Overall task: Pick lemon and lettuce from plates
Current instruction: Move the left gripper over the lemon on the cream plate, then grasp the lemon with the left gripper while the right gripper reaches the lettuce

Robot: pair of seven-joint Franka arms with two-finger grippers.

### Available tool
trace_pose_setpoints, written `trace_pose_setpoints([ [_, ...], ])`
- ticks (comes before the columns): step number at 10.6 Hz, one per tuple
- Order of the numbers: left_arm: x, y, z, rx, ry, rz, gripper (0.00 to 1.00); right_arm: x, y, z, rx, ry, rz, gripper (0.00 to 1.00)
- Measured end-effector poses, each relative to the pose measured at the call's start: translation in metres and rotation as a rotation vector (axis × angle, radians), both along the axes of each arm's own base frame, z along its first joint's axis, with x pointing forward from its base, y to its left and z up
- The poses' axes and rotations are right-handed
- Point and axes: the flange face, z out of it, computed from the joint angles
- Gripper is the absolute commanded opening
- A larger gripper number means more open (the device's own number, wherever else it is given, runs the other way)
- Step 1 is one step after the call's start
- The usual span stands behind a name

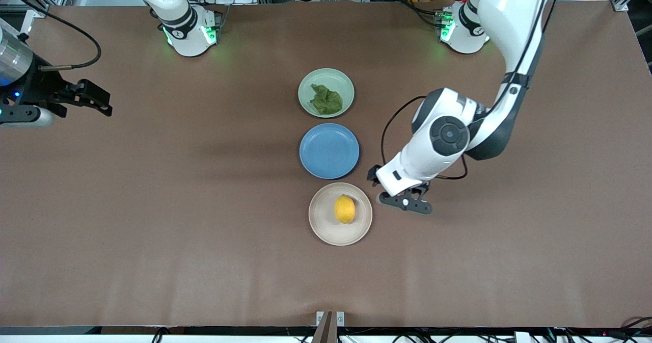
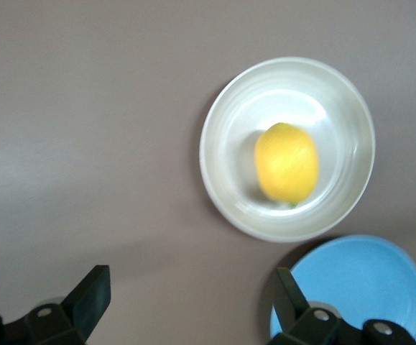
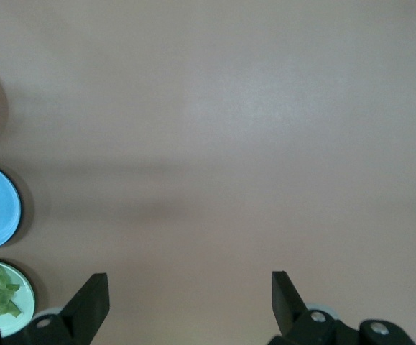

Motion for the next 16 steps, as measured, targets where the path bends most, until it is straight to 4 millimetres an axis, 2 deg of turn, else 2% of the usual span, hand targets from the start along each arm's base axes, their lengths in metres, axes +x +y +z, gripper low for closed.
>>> trace_pose_setpoints([
  [4, 0.003, -0.039, -0.040, -0.059, -0.070, 0.044, 1.00, 0.001, 0.003, -0.003, 0.001, 0.005, -0.011, 1.00],
  [6, 0.001, -0.055, -0.063, -0.089, -0.098, 0.066, 1.00, 0.000, 0.014, -0.004, 0.000, 0.010, -0.021, 1.00],
  [8, 0.001, -0.067, -0.083, -0.093, -0.115, 0.084, 1.00, -0.002, 0.033, -0.008, -0.003, 0.021, -0.049, 1.00],
  [10, 0.002, -0.079, -0.098, -0.087, -0.140, 0.106, 1.00, -0.008, 0.075, -0.030, -0.019, 0.059, -0.124, 1.00],
  [13, -0.001, -0.085, -0.120, -0.093, -0.160, 0.115, 1.00, -0.012, 0.157, -0.084, -0.054, 0.102, -0.214, 1.00],
  [14, 0.000, -0.085, -0.126, -0.097, -0.166, 0.119, 1.00, -0.016, 0.179, -0.100, -0.064, 0.110, -0.225, 1.00],
  [16, -0.001, -0.085, -0.139, -0.110, -0.177, 0.134, 1.00, -0.038, 0.225, -0.116, -0.085, 0.120, -0.214, 1.00],
])
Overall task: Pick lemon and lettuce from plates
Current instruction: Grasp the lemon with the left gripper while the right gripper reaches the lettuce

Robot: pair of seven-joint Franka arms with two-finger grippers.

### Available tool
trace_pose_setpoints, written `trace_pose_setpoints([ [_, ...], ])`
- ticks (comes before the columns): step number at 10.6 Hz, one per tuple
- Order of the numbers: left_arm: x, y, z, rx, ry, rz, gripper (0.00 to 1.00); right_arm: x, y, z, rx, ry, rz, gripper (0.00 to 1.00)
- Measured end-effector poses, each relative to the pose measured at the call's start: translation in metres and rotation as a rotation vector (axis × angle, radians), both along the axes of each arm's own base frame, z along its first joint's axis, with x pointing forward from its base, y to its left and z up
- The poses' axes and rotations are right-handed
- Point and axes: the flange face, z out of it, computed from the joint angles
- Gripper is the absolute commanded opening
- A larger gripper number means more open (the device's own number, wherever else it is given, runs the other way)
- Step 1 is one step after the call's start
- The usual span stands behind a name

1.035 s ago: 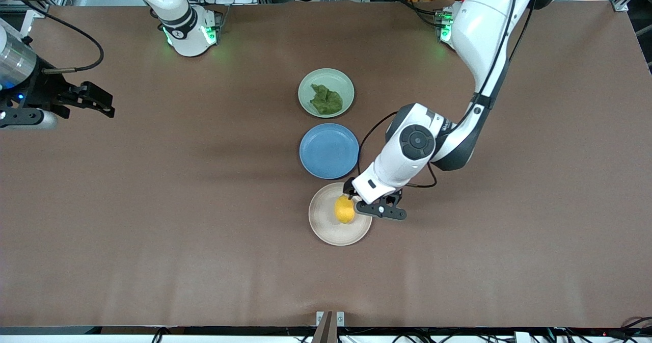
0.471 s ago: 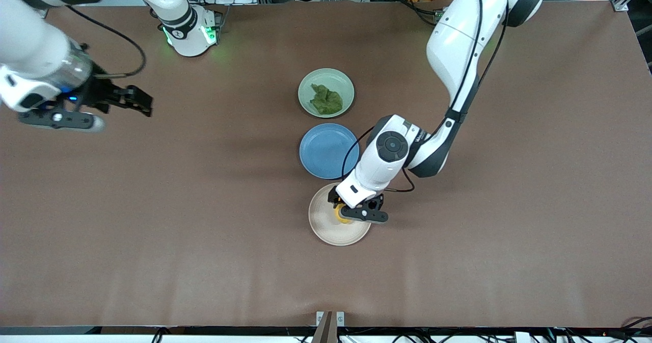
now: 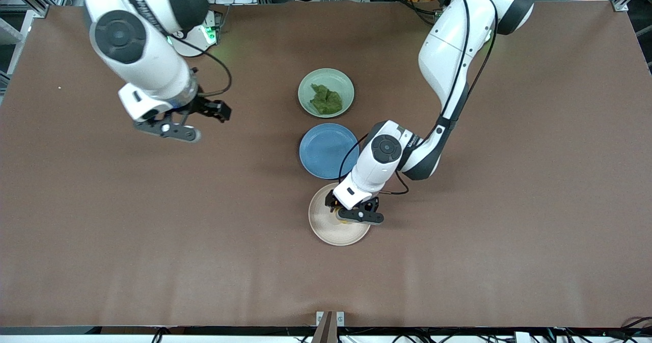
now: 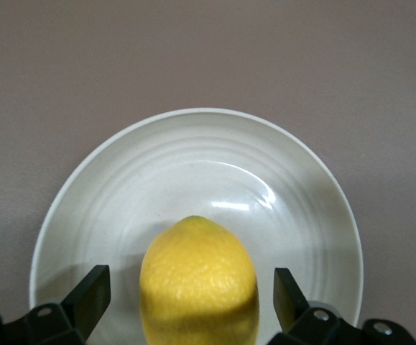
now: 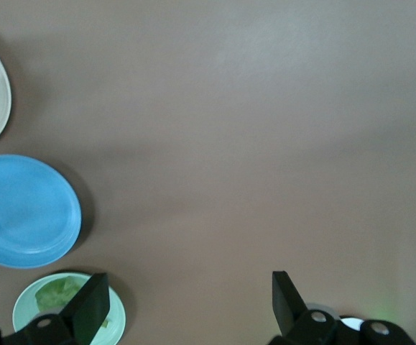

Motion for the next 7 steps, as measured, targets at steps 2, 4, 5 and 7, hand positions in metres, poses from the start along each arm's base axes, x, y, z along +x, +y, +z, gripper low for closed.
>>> trace_pose_setpoints([
  [2, -0.002, -0.001, -0.011, -0.002, 0.002, 0.005, 1.00, -0.027, 0.042, -0.011, -0.014, 0.009, 0.039, 1.00],
  [4, -0.003, -0.002, -0.013, -0.006, 0.009, 0.024, 1.00, -0.058, 0.087, -0.029, 0.019, 0.018, 0.053, 1.00],
  [5, -0.003, -0.002, -0.013, -0.010, 0.012, 0.037, 1.00, -0.074, 0.109, -0.041, 0.042, 0.008, 0.037, 1.00],
  [7, -0.004, -0.005, -0.016, -0.019, 0.011, 0.053, 1.00, -0.108, 0.148, -0.077, 0.054, -0.017, 0.004, 1.00],
])
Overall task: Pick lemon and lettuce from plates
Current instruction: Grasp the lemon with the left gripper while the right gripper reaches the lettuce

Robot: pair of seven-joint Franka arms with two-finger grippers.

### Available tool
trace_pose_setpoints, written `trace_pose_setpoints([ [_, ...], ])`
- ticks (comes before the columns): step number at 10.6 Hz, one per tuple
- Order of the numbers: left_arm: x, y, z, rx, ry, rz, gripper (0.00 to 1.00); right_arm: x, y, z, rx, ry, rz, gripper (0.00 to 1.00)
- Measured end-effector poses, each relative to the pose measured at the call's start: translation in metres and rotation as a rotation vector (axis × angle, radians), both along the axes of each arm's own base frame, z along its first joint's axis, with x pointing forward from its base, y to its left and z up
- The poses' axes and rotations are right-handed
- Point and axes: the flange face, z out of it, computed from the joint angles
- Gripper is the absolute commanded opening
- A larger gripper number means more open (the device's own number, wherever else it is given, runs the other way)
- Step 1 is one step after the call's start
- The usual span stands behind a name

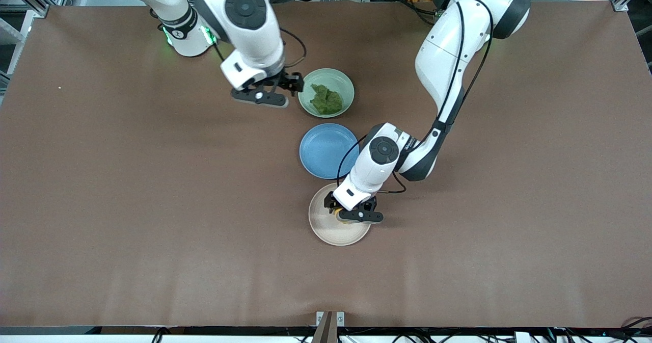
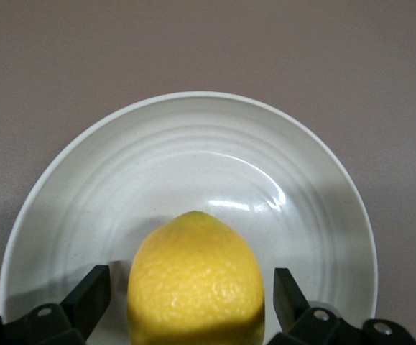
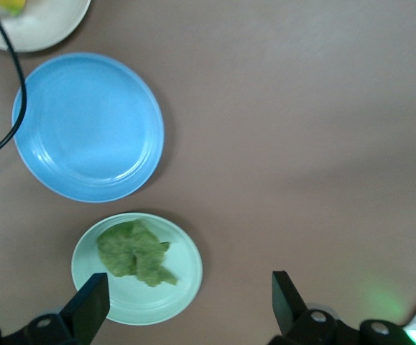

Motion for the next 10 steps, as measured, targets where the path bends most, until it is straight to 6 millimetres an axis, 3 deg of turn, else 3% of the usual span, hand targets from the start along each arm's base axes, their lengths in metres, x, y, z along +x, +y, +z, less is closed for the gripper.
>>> trace_pose_setpoints([
  [1, -0.001, -0.001, -0.003, -0.002, -0.001, 0.000, 1.00, -0.020, 0.018, -0.024, -0.013, 0.003, -0.021, 1.00],
  [3, -0.001, -0.002, -0.003, -0.005, -0.006, 0.002, 0.73, -0.054, 0.050, -0.069, -0.057, 0.027, -0.061, 1.00],
  [5, 0.003, 0.001, -0.001, -0.006, -0.011, 0.008, 0.49, -0.073, 0.073, -0.107, -0.073, 0.027, -0.128, 1.00],
  [6, 0.003, 0.001, -0.001, -0.006, -0.012, 0.009, 0.42, -0.077, 0.080, -0.125, -0.079, 0.027, -0.157, 1.00],
  [8, 0.004, 0.002, -0.001, -0.005, -0.012, 0.012, 0.39, -0.082, 0.087, -0.154, -0.093, 0.035, -0.185, 1.00],
  [10, 0.005, 0.004, -0.001, -0.005, -0.010, 0.019, 0.36, -0.083, 0.090, -0.167, -0.092, 0.032, -0.205, 1.00],
])
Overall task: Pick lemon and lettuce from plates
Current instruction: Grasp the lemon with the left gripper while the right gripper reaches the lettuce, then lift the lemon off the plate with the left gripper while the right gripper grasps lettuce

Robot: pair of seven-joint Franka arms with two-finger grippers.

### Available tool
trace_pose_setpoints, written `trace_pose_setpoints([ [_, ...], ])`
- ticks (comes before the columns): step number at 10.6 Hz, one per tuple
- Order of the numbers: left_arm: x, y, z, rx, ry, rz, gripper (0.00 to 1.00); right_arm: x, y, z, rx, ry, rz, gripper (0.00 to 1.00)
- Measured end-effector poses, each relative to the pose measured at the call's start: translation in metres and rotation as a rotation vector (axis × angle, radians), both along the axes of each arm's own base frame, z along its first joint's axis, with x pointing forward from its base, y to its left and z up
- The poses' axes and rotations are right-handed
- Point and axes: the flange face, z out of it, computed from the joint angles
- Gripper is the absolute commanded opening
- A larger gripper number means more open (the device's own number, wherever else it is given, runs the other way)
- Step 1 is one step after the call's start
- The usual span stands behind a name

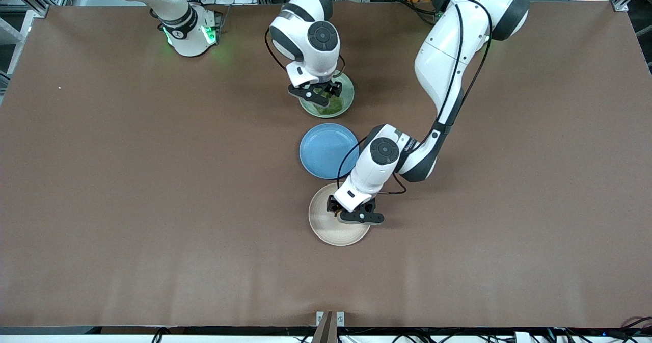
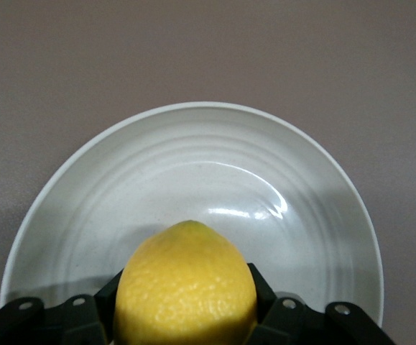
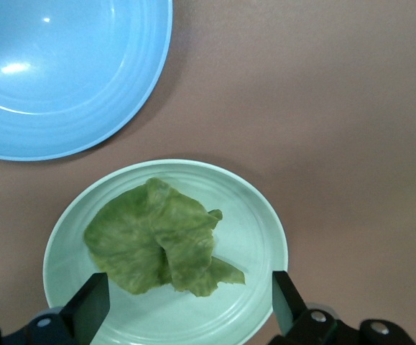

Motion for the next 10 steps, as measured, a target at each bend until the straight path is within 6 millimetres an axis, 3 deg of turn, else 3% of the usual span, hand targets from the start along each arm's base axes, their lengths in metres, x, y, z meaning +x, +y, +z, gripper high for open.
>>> trace_pose_setpoints([
  [3, 0.003, 0.005, 0.006, 0.034, 0.064, 0.010, 0.34, -0.006, 0.009, -0.026, 0.006, -0.015, -0.060, 1.00],
  [7, 0.014, 0.025, 0.043, 0.073, 0.149, 0.033, 0.32, -0.026, 0.016, -0.062, -0.035, -0.001, -0.093, 1.00],
  [10, 0.020, 0.049, 0.073, 0.115, 0.229, 0.055, 0.33, -0.028, 0.017, -0.070, -0.040, -0.002, -0.108, 1.00],
])
